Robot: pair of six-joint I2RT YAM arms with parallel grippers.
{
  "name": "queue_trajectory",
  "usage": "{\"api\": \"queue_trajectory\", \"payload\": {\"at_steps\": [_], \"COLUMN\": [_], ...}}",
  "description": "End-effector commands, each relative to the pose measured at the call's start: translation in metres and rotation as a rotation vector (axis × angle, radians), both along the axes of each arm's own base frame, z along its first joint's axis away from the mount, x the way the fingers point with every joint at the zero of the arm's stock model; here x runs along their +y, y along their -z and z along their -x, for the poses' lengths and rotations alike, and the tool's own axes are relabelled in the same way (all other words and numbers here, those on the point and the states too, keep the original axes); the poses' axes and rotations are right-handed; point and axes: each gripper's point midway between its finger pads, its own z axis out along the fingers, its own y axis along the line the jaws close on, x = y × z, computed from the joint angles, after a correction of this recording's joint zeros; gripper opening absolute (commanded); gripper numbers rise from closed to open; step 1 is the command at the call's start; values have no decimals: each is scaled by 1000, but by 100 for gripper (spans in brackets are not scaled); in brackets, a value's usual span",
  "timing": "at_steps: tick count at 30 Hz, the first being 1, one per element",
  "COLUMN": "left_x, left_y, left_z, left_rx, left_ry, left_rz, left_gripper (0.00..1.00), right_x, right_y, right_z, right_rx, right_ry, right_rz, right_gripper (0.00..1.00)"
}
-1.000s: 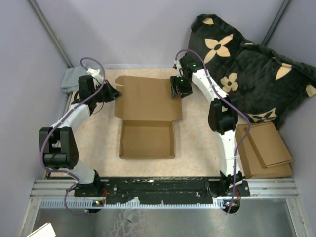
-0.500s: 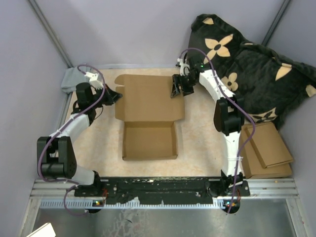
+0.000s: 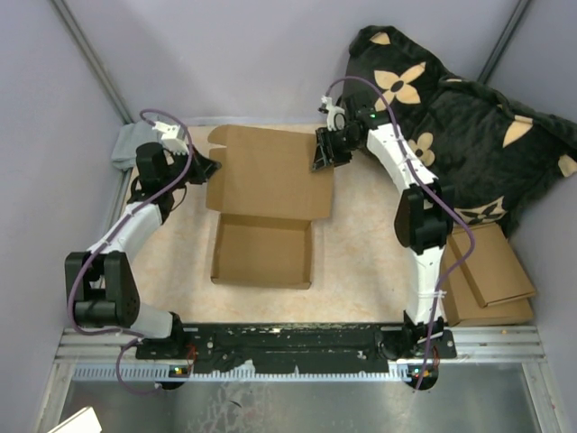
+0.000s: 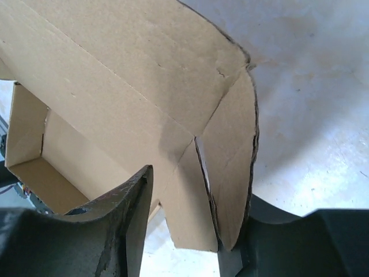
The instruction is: Fold the paper box
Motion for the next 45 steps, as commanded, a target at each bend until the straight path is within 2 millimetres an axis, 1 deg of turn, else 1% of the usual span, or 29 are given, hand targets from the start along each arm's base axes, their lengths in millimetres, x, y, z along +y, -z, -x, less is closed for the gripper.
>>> {"api": "queue_trajectory", "payload": {"at_steps": [1, 5, 9, 12, 14, 16, 17, 18, 21, 24, 26, 27, 28, 30, 34, 37, 40, 41, 45], "left_x": [-5, -11, -14, -16, -17, -18, -18, -18, -17, -13, -8, -6, -3, 2, 11, 16, 13, 10, 3], "left_y": [-50, -58, -57, -61, -64, -66, -67, -68, -70, -73, -75, -77, -79, -83, -88, -92, -94, -95, -93], "left_z": [-4, -1, 3, 6, 7, 7, 7, 6, 3, 1, -1, -2, -2, -3, -5, -9, -17, -20, -30], "left_rx": [-143, -165, -174, -189, -200, -205, -206, -206, -207, -205, -203, -205, -207, -217, -228, -237, -227, -223, -185], "left_ry": [19, 29, 37, 39, 38, 38, 38, 36, 22, 3, -19, -29, -39, -52, -68, -76, -56, -43, -7], "left_rz": [-66, -90, -100, -108, -109, -110, -109, -109, -110, -127, -150, -165, -180, -223, -304, -347, -355, -352, -339], "left_gripper": [0, 0, 0, 0, 0, 0, 1, 4, 17, 28, 37, 39, 40, 43, 46, 49, 52, 52, 53], "right_x": [-6, -6, -5, -7, -10, -12, -15, -18, -29, -39, -39, -38, -38, -36, -31, -27, -26, -25, -24], "right_y": [-51, -48, -41, -34, -27, -24, -23, -24, -31, -46, -60, -67, -74, -81, -88, -93, -100, -107, -117], "right_z": [10, 20, 26, 28, 29, 27, 25, 21, 5, -14, -24, -29, -33, -39, -47, -51, -51, -53, -58], "right_rx": [-90, -33, -7, 17, 40, 45, 40, 29, -37, -145, -231, -277, -323, -399, -549, -703, -826, -861, -886], "right_ry": [29, 36, 38, 59, 76, 98, 115, 134, 198, 248, 255, 255, 257, 247, 217, 180, 157, 152, 136], "right_rz": [60, 88, 110, 137, 152, 172, 191, 207, 268, 323, 324, 318, 311, 298, 254, 230, 221, 218, 235], "right_gripper": [42, 34, 32, 27, 18, 0, 0, 0, 0, 0, 0, 0, 0, 0, 0, 0, 0, 0, 0]}}
